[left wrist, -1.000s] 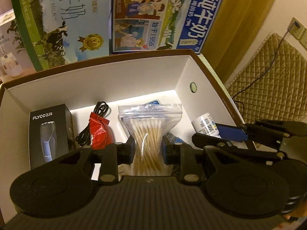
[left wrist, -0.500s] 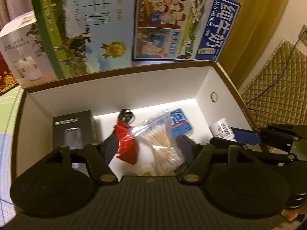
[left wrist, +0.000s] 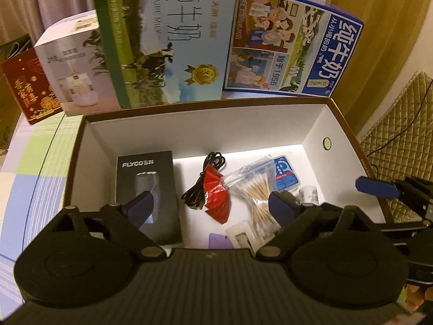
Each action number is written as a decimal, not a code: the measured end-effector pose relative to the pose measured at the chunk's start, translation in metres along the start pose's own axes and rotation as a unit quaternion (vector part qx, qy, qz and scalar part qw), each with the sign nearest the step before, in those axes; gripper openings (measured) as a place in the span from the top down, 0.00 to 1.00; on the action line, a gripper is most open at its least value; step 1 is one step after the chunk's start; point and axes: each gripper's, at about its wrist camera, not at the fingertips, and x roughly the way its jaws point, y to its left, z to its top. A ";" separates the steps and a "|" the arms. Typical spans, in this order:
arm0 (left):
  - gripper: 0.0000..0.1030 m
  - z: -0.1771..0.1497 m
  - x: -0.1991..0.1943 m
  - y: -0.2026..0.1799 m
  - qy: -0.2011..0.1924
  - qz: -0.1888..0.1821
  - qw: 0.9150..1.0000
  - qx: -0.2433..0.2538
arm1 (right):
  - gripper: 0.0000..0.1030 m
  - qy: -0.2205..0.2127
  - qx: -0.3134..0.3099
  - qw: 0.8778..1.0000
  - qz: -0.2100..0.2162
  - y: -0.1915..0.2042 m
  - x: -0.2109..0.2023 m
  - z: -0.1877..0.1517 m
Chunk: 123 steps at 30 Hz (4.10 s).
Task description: Organize objects
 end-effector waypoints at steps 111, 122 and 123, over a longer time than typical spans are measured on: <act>0.05 -0.291 -0.283 0.069 -0.040 -0.063 0.997 0.022 | 0.02 -0.005 0.085 0.996 -0.032 0.173 -0.267 -0.203; 0.05 -0.292 -0.284 0.067 -0.041 -0.063 0.997 0.024 | 0.02 -0.007 0.086 0.996 -0.031 0.174 -0.271 -0.207; 0.05 -0.292 -0.284 0.066 -0.041 -0.063 0.997 0.024 | 0.02 -0.007 0.085 0.996 -0.031 0.174 -0.270 -0.207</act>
